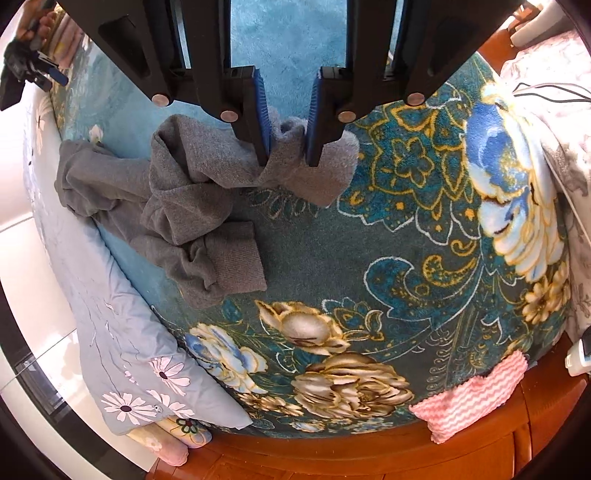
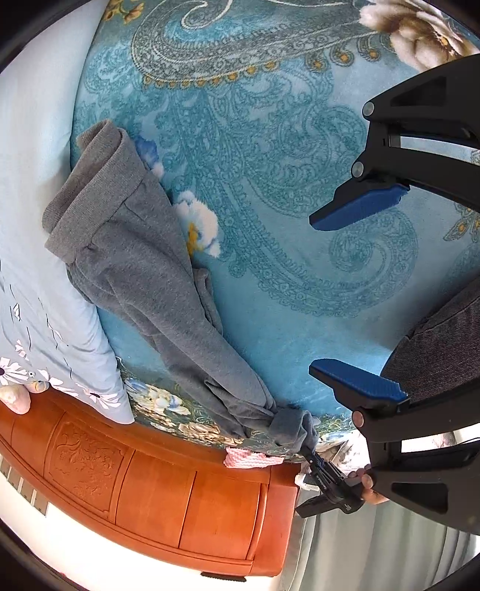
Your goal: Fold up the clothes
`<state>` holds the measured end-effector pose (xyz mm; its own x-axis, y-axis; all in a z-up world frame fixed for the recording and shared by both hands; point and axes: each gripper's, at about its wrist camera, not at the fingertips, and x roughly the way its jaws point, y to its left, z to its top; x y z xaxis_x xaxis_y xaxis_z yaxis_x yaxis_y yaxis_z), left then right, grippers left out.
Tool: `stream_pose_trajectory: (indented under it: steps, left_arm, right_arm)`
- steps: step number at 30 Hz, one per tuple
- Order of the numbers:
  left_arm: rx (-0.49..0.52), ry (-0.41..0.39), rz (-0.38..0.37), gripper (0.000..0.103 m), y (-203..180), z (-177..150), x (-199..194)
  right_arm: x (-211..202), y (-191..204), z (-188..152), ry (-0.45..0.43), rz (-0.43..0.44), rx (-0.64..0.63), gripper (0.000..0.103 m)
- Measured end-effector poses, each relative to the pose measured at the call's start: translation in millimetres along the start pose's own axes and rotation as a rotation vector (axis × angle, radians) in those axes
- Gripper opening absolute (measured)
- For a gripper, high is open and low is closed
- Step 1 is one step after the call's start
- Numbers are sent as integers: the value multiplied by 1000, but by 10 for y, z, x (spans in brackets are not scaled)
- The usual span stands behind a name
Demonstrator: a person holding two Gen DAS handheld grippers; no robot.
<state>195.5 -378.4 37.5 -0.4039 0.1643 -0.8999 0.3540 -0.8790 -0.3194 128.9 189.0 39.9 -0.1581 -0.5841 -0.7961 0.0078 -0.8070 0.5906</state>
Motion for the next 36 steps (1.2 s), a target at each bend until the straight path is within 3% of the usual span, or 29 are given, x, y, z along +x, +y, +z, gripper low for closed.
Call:
stream_pose_trajectory:
  steps: [3, 6, 10, 12, 14, 18, 20, 22, 24, 26, 27, 29, 36]
  left_arm:
    - [-17, -30, -10, 29, 53, -29, -130]
    - [-20, -32, -107, 38, -65, -57, -172]
    - [10, 16, -192, 45, -390, -88, 8]
    - [7, 45, -190, 48, -504, -111, 164]
    - [-35, 79, -174, 49, -533, -123, 330]
    - [-151, 100, -236, 49, -495, -104, 499]
    - [-175, 87, -233, 49, -488, -77, 517]
    - [-187, 81, -212, 46, -488, -53, 540]
    - [-178, 88, -186, 40, -503, -47, 570]
    - [-159, 94, -175, 29, -536, -54, 592]
    - [-149, 94, -165, 17, -550, -64, 598]
    - [-127, 78, -144, 10, -584, -79, 567]
    - [-29, -66, -182, 8, -607, -16, 18]
  right_arm:
    - [43, 22, 178, -15, -26, -9, 73]
    - [94, 95, 436, -44, -62, -32, 73]
    - [237, 190, 878, -103, -85, -12, 73]
    - [333, 207, 1091, -130, -82, 28, 73]
    - [438, 201, 1281, -158, -89, 72, 73]
    - [656, 175, 1558, -188, -186, 124, 73]
    - [758, 131, 1616, -180, -226, 150, 73]
    - [819, 55, 1634, -173, -232, 193, 64]
    - [860, -11, 1641, -169, -243, 223, 33]
    - [830, -51, 1614, -173, -245, 225, 13]
    - [785, -70, 1586, -182, -222, 224, 10]
    - [695, -108, 1530, -199, -175, 222, 6]
    - [-124, -86, 1107, -344, -21, 105, 5]
